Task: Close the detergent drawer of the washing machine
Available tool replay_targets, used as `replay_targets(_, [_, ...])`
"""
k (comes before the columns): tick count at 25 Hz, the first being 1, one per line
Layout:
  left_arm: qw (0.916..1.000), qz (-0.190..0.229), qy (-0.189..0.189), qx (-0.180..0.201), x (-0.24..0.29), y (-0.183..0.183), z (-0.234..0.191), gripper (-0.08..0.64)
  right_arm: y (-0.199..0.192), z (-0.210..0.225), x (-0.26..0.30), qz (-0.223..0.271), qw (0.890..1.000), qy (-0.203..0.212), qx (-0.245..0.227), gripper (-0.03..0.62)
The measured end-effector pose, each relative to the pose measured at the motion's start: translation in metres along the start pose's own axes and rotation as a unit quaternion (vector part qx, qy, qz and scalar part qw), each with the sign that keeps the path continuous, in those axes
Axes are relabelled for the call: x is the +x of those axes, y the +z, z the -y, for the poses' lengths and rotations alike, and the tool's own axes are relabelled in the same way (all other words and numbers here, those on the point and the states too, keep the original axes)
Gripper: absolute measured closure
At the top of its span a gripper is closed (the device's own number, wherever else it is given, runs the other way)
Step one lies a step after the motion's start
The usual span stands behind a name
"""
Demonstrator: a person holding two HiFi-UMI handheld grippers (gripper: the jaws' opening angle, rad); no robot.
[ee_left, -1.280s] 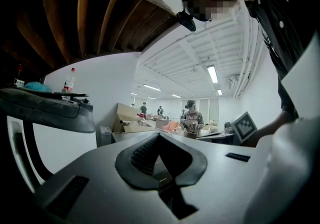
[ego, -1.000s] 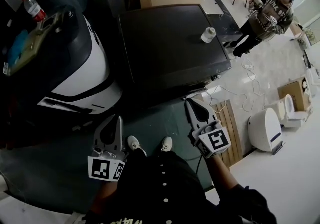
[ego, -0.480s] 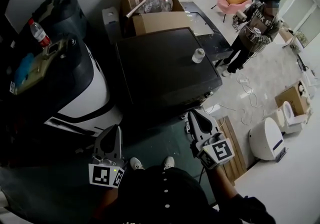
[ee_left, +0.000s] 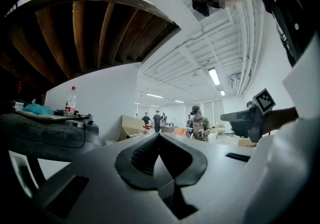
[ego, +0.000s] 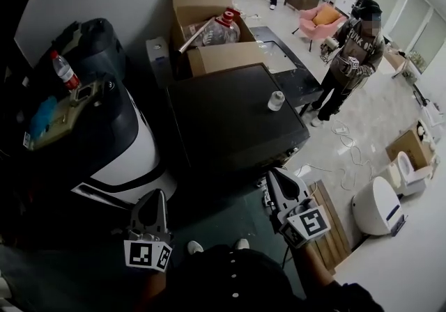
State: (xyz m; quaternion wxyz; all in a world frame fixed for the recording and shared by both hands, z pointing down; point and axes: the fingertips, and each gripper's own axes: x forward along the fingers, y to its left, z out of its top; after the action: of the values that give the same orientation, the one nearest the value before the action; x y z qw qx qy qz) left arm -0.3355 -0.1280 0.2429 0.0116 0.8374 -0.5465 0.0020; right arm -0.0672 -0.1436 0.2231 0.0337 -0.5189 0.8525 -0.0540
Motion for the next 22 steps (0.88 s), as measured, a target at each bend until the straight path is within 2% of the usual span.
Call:
replay_targets(9, [1.0, 0.003, 0.009, 0.004, -0.004, 0.004, -0.017, 0.545, 0.007, 0.006, -0.004, 0.014, 1.0, -0.012, -0.005, 0.558])
replay_targets(14, [0.9999, 0.011, 0.003, 0.007, 0.0, 0.01, -0.014, 0.545, 0.011, 0.007, -0.003, 0.013, 0.999, -0.023, -0.018, 0.558])
replay_targets(22, [0.9999, 0.012, -0.002, 0.01, 0.002, 0.012, -0.01, 0.545, 0.013, 0.001, -0.001, 0.011, 0.999, -0.018, -0.03, 0.56])
